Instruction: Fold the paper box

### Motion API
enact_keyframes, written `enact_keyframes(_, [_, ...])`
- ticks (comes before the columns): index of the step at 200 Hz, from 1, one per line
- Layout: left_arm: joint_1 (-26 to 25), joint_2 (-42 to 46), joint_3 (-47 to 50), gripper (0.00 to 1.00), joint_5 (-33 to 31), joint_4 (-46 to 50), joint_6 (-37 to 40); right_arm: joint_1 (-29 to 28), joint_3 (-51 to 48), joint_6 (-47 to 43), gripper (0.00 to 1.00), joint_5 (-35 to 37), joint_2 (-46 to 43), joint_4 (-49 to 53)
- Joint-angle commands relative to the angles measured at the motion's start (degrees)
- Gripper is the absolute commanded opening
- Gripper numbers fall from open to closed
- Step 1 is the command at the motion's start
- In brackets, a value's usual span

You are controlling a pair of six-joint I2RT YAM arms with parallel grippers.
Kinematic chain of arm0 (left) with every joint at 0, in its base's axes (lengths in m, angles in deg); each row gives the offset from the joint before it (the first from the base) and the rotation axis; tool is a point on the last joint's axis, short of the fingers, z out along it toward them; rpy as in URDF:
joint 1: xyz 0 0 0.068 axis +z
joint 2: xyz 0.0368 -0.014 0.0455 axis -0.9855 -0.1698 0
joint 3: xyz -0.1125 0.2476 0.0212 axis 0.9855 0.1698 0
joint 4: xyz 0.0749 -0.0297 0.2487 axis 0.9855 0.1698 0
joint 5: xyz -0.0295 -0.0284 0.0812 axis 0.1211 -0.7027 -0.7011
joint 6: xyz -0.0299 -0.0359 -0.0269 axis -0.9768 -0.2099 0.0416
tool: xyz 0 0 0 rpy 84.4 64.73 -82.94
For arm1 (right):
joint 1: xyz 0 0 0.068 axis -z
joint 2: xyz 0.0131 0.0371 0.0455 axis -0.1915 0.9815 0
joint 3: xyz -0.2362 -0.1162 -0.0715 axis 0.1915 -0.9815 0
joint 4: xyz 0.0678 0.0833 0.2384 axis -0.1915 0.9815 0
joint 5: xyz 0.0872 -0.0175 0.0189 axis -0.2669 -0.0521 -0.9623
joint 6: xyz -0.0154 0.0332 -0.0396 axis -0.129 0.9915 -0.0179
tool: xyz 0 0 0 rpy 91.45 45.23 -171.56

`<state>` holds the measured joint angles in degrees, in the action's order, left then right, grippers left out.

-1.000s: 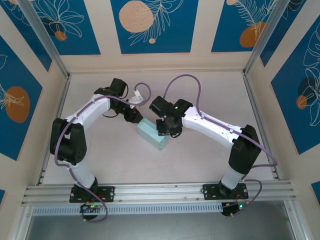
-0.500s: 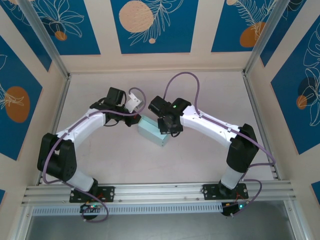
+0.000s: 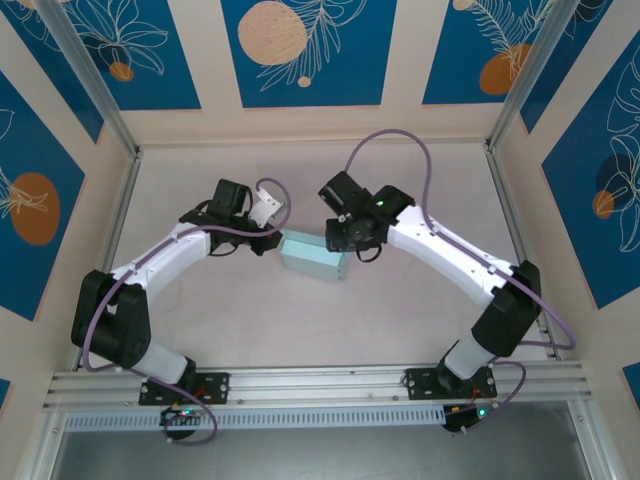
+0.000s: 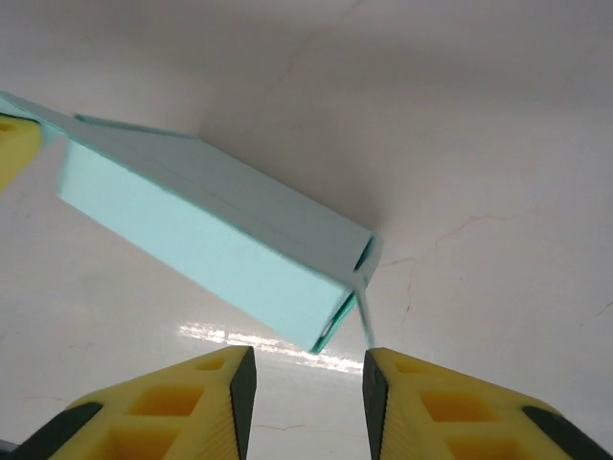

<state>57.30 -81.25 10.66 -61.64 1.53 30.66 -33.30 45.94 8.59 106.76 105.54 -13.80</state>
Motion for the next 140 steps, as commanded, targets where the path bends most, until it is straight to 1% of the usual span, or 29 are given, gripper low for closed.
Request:
enact_keyframes(1, [-0.55, 0.97, -1.64, 0.0, -0.04, 0.06, -0.66, 1.42, -1.04, -2.01, 0.31, -2.82, -0.87, 1.23])
enact_keyframes(16, [-0.72, 0.7, -1.93, 0.0, -0.96, 0.29, -1.25, 1.96, -1.64, -1.83, 0.28, -3.62, -0.55, 1.25])
enact_keyframes(33, [-1.03, 0.7, -1.96, 0.0, -1.73, 0.5, -1.61, 2.23, -1.76, -1.49, 0.28, -2.61, 0.22, 1.61])
enact_keyframes(51, [-1.25, 0.7, -2.08, 0.0, -1.99, 0.83, -1.14, 3.2, -0.93, -2.65, 0.32, -0.01, 1.82, 3.06])
enact_keyframes(66, [-1.34, 0.61, -2.43, 0.0, -2.17, 1.31, -0.35, 4.91, -0.62, -5.97, 0.35, -1.02, 2.29, 1.87])
enact_keyframes(72, [-1.3, 0.53, -2.65, 0.0, -2.27, 1.57, 0.03, 5.79, -0.63, -8.21, 0.38, -2.58, 2.29, 0.59])
enact_keyframes(91, [-1.34, 0.2, -3.47, 0.0, -2.47, 2.45, 1.04, 8.44, -0.84, -15.21, 0.41, -8.61, 1.23, -4.39])
enact_keyframes(109, [-1.34, -0.18, -4.05, 0.0, -2.56, 2.94, 1.79, 12.08, -1.58, -22.4, 0.42, -15.56, -0.21, -10.31])
enact_keyframes(115, [-1.32, -0.27, -4.11, 0.0, -2.43, 3.02, 2.04, 13.16, -2.05, -26.09, 0.43, -18.12, -0.56, -12.83])
enact_keyframes(129, [-1.34, -0.59, -4.44, 0.0, -2.19, 3.02, 2.44, 14.21, -2.62, -32.8, 0.43, -22.77, -0.53, -16.21])
enact_keyframes(140, [-1.34, -0.96, -4.88, 0.0, -2.17, 3.09, 2.77, 14.45, -2.74, -36.21, 0.43, -24.51, 0.05, -17.66])
